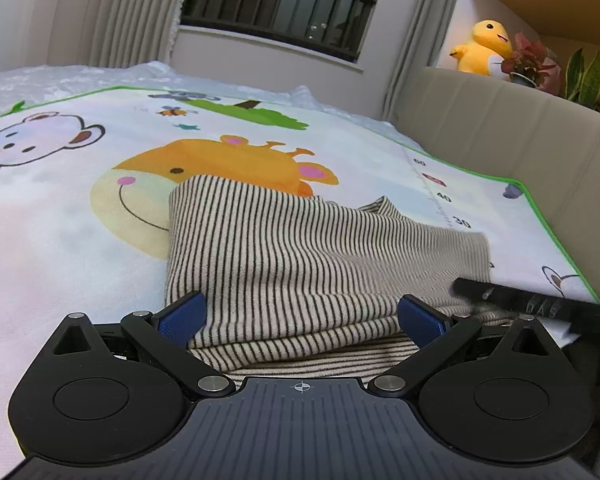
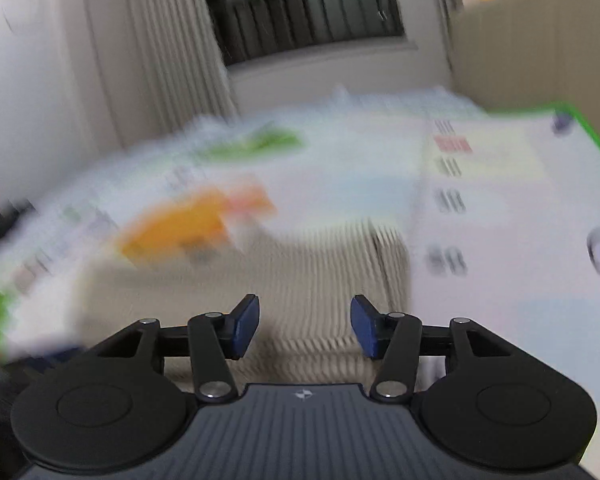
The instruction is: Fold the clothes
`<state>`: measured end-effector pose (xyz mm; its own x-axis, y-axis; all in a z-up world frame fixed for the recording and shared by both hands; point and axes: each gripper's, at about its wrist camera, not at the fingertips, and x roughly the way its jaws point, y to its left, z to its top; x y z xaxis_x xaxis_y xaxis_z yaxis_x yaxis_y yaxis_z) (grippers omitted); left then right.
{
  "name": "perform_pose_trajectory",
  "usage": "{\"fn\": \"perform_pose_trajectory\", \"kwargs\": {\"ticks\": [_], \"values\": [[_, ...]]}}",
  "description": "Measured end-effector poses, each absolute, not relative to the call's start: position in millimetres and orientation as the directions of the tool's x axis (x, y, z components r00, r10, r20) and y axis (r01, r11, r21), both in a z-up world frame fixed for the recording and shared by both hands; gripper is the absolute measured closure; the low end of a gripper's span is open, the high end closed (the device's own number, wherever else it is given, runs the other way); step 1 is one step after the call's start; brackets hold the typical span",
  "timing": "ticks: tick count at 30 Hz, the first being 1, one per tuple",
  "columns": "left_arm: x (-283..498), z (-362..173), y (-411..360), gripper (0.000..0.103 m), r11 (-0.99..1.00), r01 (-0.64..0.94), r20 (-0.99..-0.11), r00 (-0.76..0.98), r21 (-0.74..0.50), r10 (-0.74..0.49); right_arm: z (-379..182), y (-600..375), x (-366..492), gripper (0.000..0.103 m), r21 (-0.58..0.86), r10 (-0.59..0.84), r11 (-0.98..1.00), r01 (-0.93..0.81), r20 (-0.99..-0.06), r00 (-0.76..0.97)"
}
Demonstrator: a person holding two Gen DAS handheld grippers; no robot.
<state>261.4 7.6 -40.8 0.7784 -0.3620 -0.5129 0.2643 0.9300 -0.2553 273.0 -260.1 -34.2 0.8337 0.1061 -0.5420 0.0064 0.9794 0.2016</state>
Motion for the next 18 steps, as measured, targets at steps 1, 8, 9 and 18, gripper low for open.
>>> {"fn": "perform_pose_trajectory", "kwargs": {"ticks": [1, 8, 9, 18], "values": [[262.0, -41.0, 6.7, 0.000, 0.932, 0.264, -0.519, 0.776, -0.250, -0.359, -35.5, -261.3, 271.7, 0.056, 0.217, 0.117, 0.976, 0.000, -0.526, 0.842], [262.7, -31.3, -4.4, 0.000, 0.950, 0.272, -0.561, 0.768, -0.152, -0.309, -33.8, -245.0, 258.5, 0.055, 0.130, 0.071, 0.991, -0.002, -0.524, 0.849], [261.4, -28.5, -2.0, 0.000, 0.950, 0.269, -0.548, 0.776, -0.159, -0.312, -34.4, -245.6, 259.5, 0.055, 0.138, 0.075, 0.990, -0.002, -0.522, 0.850], [265.5, -38.9, 8.4, 0.000, 0.944, 0.252, -0.548, 0.769, -0.211, -0.328, -6.2, -242.4, 267.3, 0.052, 0.137, 0.117, 0.989, -0.049, -0.550, 0.827]]}}
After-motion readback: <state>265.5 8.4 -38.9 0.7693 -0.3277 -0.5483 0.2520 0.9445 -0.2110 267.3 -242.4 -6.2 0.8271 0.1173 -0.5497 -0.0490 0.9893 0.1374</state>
